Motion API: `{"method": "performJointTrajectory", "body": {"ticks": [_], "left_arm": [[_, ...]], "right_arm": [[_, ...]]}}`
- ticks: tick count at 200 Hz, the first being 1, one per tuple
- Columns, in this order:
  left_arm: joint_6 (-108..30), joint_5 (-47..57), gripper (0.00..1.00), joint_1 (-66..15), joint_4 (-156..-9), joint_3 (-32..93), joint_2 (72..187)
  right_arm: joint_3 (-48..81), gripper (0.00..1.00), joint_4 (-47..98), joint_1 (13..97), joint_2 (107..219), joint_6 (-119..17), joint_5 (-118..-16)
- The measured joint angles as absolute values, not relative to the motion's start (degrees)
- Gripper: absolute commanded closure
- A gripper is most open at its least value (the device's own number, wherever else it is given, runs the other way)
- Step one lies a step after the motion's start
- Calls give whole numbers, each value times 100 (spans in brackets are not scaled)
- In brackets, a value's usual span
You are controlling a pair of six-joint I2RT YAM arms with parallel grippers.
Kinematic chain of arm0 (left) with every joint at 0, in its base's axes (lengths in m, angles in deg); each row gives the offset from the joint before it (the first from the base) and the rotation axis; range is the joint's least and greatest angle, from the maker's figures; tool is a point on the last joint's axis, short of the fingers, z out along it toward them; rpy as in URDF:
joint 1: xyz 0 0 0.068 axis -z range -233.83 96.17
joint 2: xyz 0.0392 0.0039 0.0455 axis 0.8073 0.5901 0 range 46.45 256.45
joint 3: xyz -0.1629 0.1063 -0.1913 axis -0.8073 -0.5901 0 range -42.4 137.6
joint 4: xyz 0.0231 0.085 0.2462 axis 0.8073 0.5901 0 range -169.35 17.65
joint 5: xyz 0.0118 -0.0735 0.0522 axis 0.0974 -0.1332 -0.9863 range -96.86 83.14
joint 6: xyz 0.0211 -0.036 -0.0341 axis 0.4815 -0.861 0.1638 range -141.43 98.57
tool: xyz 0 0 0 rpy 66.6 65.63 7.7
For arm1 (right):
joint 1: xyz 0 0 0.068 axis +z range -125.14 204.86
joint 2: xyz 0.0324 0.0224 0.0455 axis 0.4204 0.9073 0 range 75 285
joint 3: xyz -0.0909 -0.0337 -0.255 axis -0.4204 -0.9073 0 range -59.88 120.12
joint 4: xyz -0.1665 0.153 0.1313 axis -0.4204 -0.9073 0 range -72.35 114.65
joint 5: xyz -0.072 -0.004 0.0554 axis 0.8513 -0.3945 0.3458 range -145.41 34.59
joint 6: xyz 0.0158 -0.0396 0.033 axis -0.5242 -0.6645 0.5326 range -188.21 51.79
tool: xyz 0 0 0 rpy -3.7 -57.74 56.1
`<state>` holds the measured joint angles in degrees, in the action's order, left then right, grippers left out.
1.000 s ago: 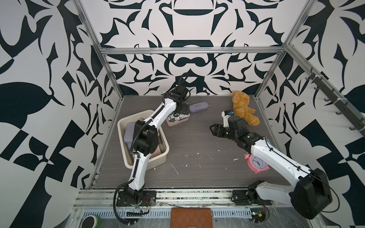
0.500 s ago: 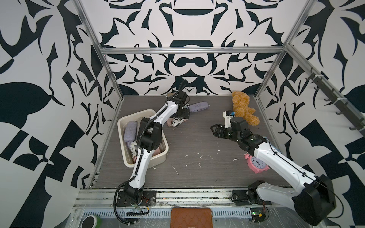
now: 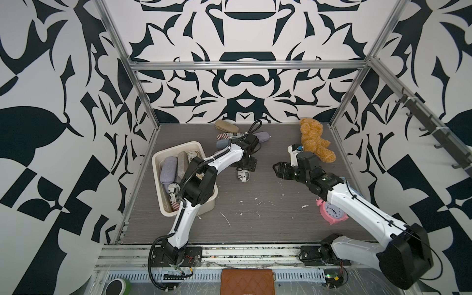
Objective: Put the glasses cases into the storage boxes
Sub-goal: Move the storage box to the center of the board, then pick up the glasses case at the center of the board.
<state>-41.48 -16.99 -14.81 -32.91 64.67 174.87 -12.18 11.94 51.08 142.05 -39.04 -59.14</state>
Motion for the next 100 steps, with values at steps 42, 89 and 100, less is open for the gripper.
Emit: {"method": "performJointTrajectory", "body": {"ticks": [42,89,100], "left_arm": [[-4293,-1952,25,-1299,-3210,6639,17725],[-4395,-1957,37,-1166,-3138,6489,17736],[-4400,-1928,42,-1149,-3110,6486,17736]], "right_arm": [[-1218,26,1141,5108,14141,-3994,-5875],[-1218,26,1133,5108,14041,-4033,-5846],[-1218,27,1131,5108,14039,-4036,-5833]]}}
